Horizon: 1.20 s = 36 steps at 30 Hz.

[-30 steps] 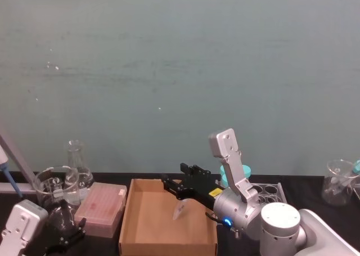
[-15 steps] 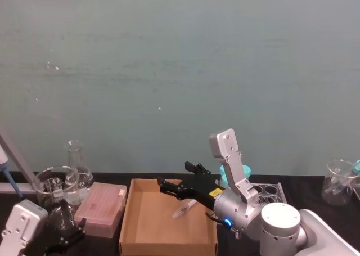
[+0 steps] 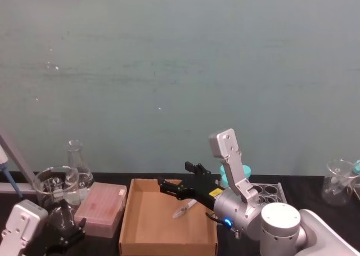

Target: Use the right hand to move the test tube from the test tube rack into the box.

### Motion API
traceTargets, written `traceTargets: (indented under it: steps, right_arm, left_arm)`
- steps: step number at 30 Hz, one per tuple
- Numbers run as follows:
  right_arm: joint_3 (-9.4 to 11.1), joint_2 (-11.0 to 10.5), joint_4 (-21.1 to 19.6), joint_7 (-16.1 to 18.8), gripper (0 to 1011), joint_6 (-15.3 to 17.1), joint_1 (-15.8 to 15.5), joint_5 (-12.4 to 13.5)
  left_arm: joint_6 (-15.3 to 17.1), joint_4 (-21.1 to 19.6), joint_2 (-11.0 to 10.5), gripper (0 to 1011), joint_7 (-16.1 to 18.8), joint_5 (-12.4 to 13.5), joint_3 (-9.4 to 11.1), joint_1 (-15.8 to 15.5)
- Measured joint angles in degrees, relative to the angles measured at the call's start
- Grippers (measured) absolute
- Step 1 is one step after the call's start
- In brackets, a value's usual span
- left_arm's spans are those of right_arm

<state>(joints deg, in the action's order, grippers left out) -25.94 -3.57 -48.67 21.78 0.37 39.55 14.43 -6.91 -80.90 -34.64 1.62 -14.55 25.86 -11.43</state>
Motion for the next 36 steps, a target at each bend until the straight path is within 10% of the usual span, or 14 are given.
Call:
traceTargets:
  steps: [8,17,23,27,36]
  right_arm:
    - [0.00,0.00,0.00,0.00,1002,-0.01,0.00,-0.01]
    - [4.35,-1.38,-5.93,-2.54,1002,-8.61,-2.49,-0.18]
    - [8.65,-2.59,-12.01,-12.34,1000,-12.62,-6.75,-3.44]
    - [11.98,-3.49,-15.15,-21.46,1002,-10.37,-10.80,-6.67]
    - [16.81,-3.81,-17.98,-29.74,1002,-3.75,-16.54,-8.89]
  left_arm:
    - [0.00,0.00,0.00,1000,0.00,0.00,0.00,0.00]
    - [0.00,0.00,0.00,1000,0.00,0.00,0.00,0.00]
    - [0.00,0.00,0.00,1000,0.00,0.00,0.00,0.00]
    - [0.00,0.00,0.00,1000,0.00,0.00,0.00,0.00]
    - [0.00,0.00,0.00,1000,0.00,0.00,0.00,0.00]
